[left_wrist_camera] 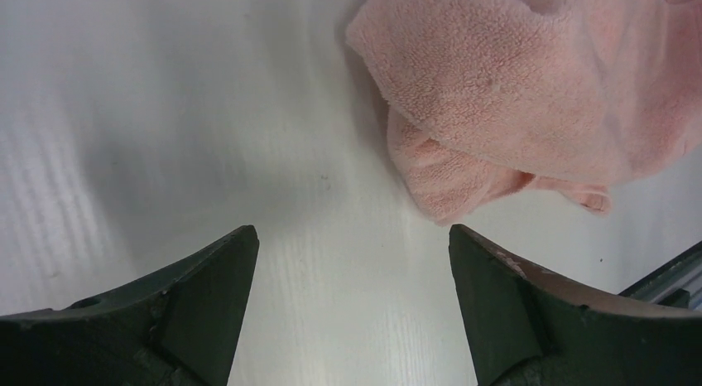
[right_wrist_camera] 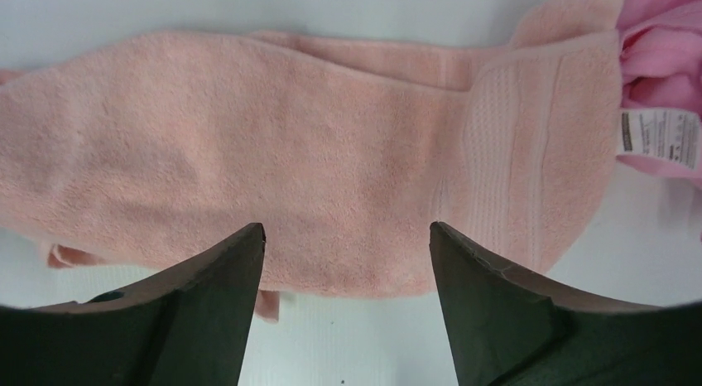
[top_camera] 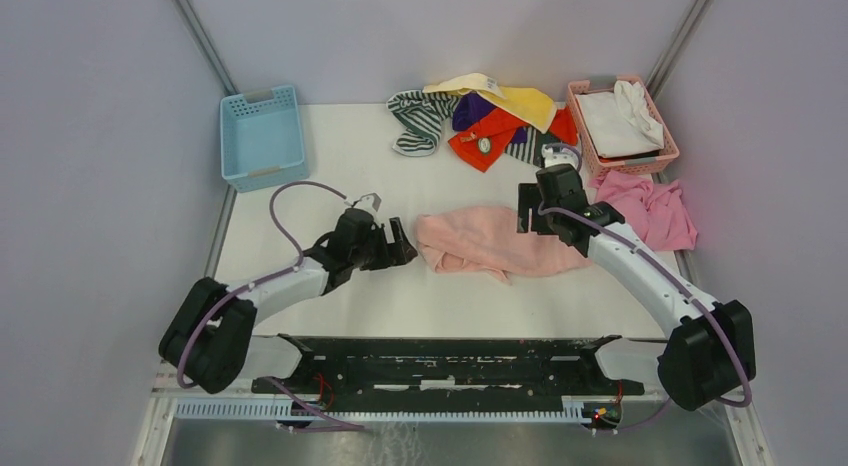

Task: Roll the towels
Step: Place the towel at the center of the board, then flatten out the towel at the center of the board.

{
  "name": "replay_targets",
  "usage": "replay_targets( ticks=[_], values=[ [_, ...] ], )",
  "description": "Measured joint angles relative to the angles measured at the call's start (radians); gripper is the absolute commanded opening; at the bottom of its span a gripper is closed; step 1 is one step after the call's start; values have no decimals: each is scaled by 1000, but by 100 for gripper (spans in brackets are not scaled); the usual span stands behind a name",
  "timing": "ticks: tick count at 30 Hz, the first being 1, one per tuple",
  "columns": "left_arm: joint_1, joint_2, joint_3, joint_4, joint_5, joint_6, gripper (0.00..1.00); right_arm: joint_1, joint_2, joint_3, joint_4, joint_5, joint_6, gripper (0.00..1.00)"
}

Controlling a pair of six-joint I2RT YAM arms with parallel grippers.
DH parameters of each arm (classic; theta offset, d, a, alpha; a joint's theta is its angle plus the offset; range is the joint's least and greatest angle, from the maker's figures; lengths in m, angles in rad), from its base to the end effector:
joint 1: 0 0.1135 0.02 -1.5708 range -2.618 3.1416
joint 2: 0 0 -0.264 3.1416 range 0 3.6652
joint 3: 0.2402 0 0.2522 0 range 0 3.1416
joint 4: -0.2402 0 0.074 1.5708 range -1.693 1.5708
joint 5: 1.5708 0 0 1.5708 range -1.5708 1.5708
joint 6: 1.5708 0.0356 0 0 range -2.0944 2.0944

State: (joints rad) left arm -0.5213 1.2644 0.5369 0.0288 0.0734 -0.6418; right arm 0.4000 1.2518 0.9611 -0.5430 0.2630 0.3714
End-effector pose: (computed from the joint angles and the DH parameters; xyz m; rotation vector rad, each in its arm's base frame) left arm 0.2129 -0.1253 0.1767 -0.1020 2.3622 -0.6777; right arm 0.2449 0.0935 0.2712 0.0870 2.3664 0.0538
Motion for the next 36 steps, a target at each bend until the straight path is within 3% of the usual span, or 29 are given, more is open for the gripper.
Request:
replay_targets(
  ticks=[4, 11, 15, 20, 22, 25, 28, 32, 36],
  values=[
    [-48, 140, 33, 79, 19, -19, 86, 2, -22, -81, -15, 11, 26, 87],
    [-111, 308, 106, 209, 40, -42, 76, -12, -76, -198, -80, 181, 156, 89],
    [-138, 359, 123, 273, 42, -45, 62, -50, -79, -247, -59, 198, 214, 87],
    [-155, 414, 136, 313, 34, -65, 19, -70, 26, -268, 7, 148, 252, 70],
    [-155, 424, 137, 315, 23, -72, 4, -70, 68, -268, 45, 113, 257, 52],
    [-156, 416, 145, 290, -13, -70, 3, -70, 115, -265, 87, 67, 249, 21],
    [-157, 365, 172, 177, -106, -23, 3, -70, 138, -238, 87, 42, 238, 2],
    [-142, 236, 257, -35, -278, 85, 3, -70, 131, -123, 53, 42, 204, 0],
    [-136, 109, 447, -233, -482, 222, 3, -69, 82, 26, 10, 60, 169, 1]
  ],
)
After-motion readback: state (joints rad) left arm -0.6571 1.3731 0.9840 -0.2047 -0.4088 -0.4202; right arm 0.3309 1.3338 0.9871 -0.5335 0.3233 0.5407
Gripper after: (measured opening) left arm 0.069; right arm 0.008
